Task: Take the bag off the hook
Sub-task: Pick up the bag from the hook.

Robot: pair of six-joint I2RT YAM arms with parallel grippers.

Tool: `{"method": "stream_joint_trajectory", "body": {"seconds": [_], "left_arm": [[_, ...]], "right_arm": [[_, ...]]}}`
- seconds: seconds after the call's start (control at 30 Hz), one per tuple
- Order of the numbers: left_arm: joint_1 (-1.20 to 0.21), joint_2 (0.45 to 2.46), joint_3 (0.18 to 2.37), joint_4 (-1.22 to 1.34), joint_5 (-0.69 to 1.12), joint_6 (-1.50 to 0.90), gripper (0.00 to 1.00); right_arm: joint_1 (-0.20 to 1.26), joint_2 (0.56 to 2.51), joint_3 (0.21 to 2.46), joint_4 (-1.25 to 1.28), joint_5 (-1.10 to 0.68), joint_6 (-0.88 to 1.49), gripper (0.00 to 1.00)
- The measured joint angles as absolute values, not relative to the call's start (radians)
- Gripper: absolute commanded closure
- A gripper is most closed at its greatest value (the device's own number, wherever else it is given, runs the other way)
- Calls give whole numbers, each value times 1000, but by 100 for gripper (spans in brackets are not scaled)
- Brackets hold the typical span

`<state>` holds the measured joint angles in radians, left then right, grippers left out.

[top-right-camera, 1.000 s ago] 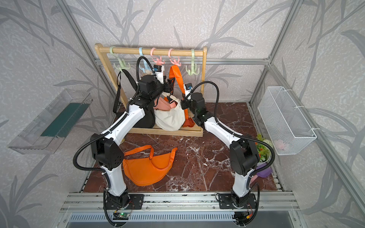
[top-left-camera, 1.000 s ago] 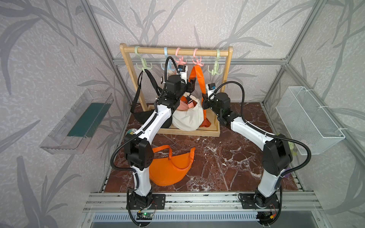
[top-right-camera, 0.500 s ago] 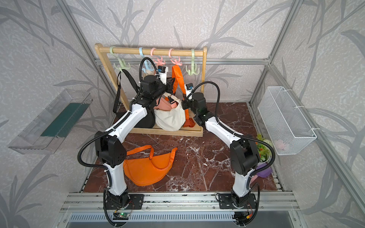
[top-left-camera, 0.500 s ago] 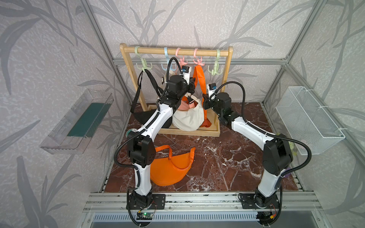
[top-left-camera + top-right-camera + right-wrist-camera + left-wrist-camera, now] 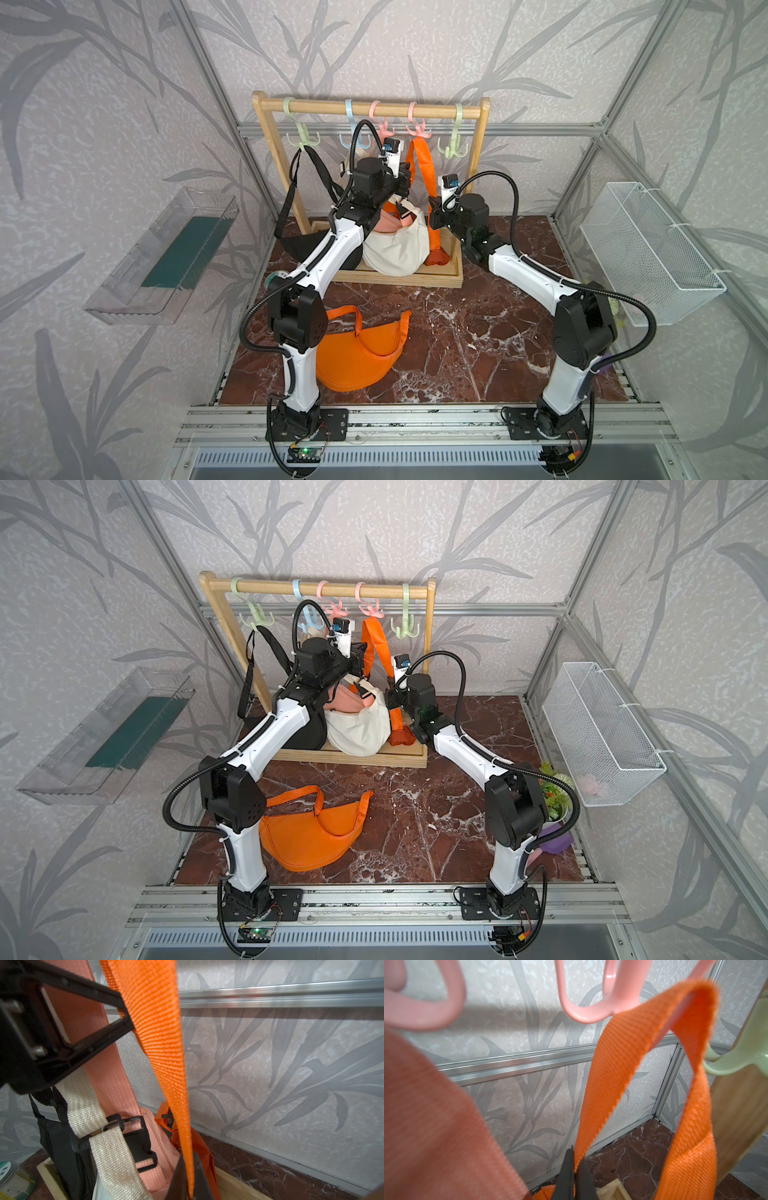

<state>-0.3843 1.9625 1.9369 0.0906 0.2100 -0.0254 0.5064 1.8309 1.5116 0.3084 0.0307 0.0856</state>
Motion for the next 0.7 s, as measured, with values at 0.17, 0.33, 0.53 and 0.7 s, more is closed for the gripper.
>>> {"method": "stream_joint_trajectory", "body": {"seconds": [0.17,0.33,0.53,0.7], "left_arm": [[-384,1963,1943,90,206,-26,100],[-384,1964,1972,81,202,-27,100],[-384,1963,1983,79,205,-37,100],[-384,1953,1983,70,208,-47,100]], "right_arm": [[503,1831,1512,308,31,86,93],[498,1831,1512,302,33,85,93],[496,1828,1516,280,33,83,94],[496,1800,1517,258,32,81,94]]}}
